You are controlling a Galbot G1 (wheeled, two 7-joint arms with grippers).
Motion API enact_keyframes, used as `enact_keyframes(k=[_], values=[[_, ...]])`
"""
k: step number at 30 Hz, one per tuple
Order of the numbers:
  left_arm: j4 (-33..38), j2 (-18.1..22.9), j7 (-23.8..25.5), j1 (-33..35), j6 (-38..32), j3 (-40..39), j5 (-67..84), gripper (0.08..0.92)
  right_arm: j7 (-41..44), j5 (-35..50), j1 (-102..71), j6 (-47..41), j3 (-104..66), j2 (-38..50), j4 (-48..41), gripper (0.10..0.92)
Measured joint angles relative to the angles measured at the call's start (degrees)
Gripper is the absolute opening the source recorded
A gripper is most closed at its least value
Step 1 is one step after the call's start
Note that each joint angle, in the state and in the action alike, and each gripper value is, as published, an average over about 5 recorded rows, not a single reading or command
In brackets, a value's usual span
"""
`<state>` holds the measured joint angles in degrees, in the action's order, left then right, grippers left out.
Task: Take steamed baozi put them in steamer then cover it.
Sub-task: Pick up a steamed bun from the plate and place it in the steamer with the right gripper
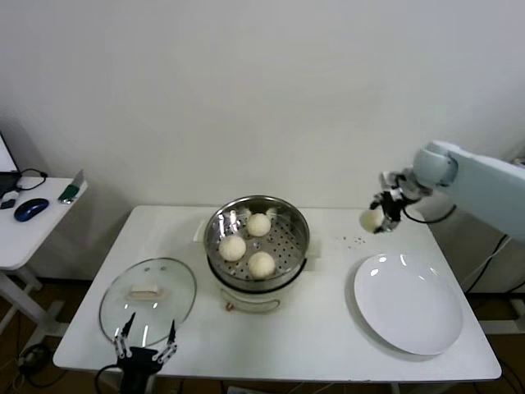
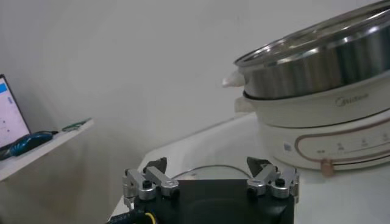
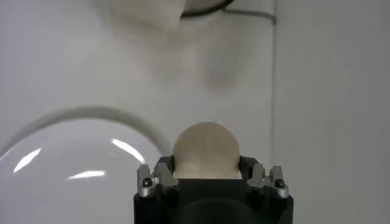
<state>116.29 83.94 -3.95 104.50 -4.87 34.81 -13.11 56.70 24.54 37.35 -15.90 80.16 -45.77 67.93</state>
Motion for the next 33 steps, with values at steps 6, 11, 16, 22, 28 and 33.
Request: enact_keyframes(k=[6,11,16,22,28,33], values=[[0.43,-0.55,0.15,-0.15,0.18,-1.45,1.02,0.823,-2.37,9.52,6.77,-2.84,6.20,-6.16,1.50,0.679],[0.99,-1.29,0.21,-0.17,0.50,-2.34,1.94,0.823,-4.39,15.86,9.06,-4.86,9.57,-11.48,2.13,0.679],[1.41,-1.83,0.19,-0.14,0.67,-2.72,2.76,0.823,-5.41,20.28,9.82,-6.09,12.20,-16.86,1.75,0.679],[1.22,-2.00,0.19,-0.14,0.47,-3.30,3.16,0.823,-6.24,23.48,9.80,-6.87,15.24,-22.60,0.93,0.679],[0.73,-2.13,0.15,-0.54,0.28,-3.95,3.39,0.823,-6.91,24.72,8.63,-7.38,18.14,-26.79,-0.39,0.679],[0.73,-2.23,0.14,-0.77,0.31,-4.06,3.67,0.823,-7.43,24.86,7.04,-7.69,19.69,-29.11,-1.56,0.679]])
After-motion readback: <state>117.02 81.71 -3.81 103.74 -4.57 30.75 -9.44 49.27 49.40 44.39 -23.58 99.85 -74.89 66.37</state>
